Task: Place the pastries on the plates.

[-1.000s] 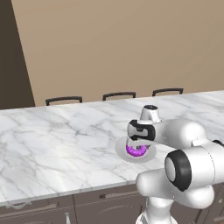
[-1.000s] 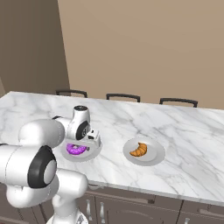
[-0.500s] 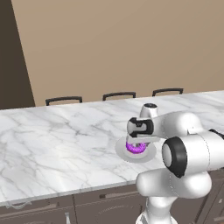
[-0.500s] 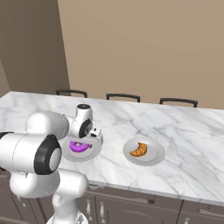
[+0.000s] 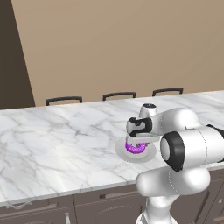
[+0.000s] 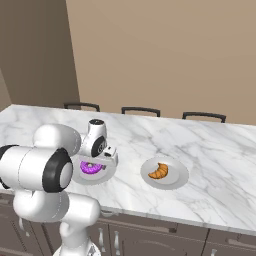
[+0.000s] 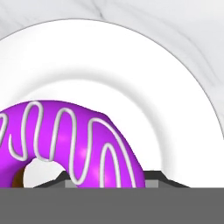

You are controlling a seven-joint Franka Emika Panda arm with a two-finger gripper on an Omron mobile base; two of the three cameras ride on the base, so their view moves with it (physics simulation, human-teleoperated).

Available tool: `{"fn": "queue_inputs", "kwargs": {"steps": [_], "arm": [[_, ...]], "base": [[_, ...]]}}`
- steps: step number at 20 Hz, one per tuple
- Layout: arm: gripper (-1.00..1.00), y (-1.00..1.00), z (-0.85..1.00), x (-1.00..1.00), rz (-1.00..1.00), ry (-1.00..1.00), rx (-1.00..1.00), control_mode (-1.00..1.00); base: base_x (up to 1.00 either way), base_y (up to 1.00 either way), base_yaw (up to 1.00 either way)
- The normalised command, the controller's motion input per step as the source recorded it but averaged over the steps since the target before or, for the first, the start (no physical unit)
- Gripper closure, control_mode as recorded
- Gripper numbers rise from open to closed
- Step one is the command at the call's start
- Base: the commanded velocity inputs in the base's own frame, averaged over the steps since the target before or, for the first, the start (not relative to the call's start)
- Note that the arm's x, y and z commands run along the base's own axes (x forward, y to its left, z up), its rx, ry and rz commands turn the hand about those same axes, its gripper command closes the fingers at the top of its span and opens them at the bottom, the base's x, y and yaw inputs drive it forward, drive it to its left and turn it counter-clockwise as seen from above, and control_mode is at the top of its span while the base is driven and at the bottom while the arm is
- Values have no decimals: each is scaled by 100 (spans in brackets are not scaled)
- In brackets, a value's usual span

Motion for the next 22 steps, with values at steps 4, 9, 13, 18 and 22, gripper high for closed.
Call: {"fn": "queue_inputs", "kwargs": {"steps": [4, 9, 13, 18, 22], "arm": [[-100, 0, 0, 0, 0, 0, 0, -100], [-100, 0, 0, 1, 0, 0, 0, -100], [-100, 0, 19, -1, 0, 0, 0, -100], [-100, 0, 70, -37, 2, -13, 0, -100], [-100, 0, 82, -69, 4, -20, 0, -100]], "base": [[0, 0, 0], [0, 0, 0], [0, 0, 0], [0, 0, 0], [0, 0, 0]]}}
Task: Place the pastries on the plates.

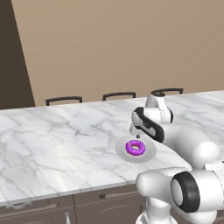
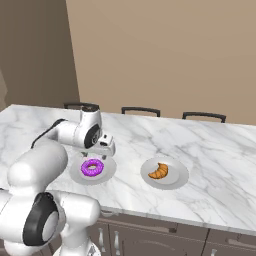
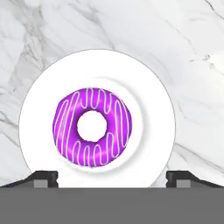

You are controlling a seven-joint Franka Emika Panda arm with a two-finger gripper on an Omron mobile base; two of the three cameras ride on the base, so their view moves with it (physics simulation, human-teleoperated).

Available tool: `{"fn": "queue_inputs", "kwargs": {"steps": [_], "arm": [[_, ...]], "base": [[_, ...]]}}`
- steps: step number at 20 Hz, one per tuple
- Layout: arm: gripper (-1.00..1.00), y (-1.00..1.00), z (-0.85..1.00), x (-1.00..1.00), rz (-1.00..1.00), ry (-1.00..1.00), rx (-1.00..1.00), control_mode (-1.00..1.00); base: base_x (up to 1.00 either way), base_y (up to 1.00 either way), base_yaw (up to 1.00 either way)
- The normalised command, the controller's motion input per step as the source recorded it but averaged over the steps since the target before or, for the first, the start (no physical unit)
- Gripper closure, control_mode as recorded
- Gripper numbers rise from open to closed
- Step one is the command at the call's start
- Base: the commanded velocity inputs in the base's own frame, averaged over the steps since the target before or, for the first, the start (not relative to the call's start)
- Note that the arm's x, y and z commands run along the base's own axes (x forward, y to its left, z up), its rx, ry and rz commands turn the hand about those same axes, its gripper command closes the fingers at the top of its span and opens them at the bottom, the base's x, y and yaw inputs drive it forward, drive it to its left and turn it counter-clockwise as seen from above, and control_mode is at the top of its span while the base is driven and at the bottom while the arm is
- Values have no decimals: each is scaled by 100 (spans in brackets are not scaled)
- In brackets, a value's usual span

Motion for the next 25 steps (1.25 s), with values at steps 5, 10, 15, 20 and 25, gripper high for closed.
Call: {"fn": "queue_inputs", "kwargs": {"steps": [5, 10, 15, 20, 25], "arm": [[-100, 2, 77, -92, 6, -21, 0, -100], [-100, 2, 74, -90, 7, -18, 0, -100], [-100, 0, 76, -67, 5, -13, 0, -100], [-100, 0, 67, -54, 0, -1, 0, -100], [-100, 0, 23, -38, 0, -1, -2, -100]], "base": [[0, 0, 0], [0, 0, 0], [0, 0, 0], [0, 0, 0], [0, 0, 0]]}}
